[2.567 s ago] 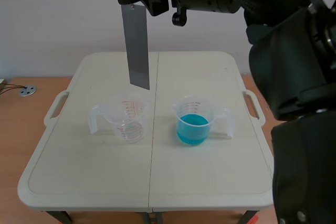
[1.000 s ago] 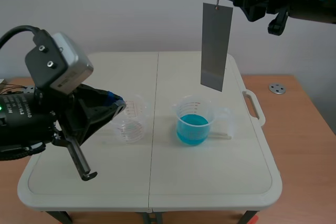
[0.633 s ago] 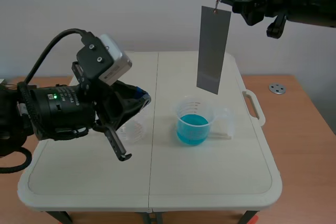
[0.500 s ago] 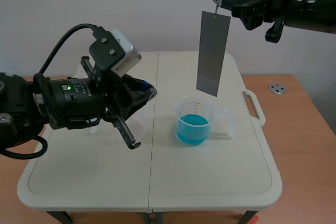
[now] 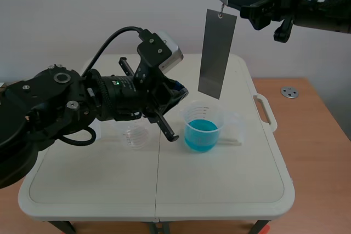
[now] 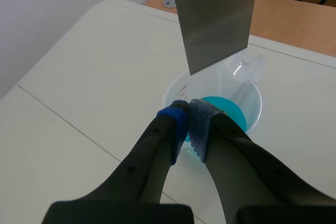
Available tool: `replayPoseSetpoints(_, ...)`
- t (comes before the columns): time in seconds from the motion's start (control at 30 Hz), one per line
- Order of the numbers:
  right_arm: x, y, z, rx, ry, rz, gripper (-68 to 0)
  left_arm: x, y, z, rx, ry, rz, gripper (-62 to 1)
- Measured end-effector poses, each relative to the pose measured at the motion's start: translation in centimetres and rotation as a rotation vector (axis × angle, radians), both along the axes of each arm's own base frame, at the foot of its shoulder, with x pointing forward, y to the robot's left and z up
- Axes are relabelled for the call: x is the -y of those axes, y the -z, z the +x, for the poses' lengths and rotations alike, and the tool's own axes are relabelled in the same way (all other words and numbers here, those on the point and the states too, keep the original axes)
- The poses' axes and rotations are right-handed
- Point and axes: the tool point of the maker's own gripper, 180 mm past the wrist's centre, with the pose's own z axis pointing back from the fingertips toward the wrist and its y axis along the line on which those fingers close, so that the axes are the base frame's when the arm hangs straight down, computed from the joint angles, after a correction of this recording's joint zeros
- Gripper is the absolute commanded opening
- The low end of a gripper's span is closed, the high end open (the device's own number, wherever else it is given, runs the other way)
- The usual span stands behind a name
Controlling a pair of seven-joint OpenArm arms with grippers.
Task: Hold the metal plate by the orange handle, dip it into the blue solution, take it out and point at it, then put the plate back in the beaker on the left.
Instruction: 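Point at the plate with the left hand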
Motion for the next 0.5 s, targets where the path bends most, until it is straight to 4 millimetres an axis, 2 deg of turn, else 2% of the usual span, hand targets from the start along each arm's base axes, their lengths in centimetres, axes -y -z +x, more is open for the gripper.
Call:
replayPoseSetpoints(0.2, -0.01, 0.0, -0.01, 0.0, -0.001, 0.0, -66.0, 1.02, -0.4, 0.6, 0.018, 0.005, -0.003, -58.8)
replayPoseSetpoints(0.5, -0.01, 0.0, -0.01, 0.0, -0.001, 0.0, -66.0, 1.06, -0.4, 0.6, 0.02, 0.006, -0.001, -58.8)
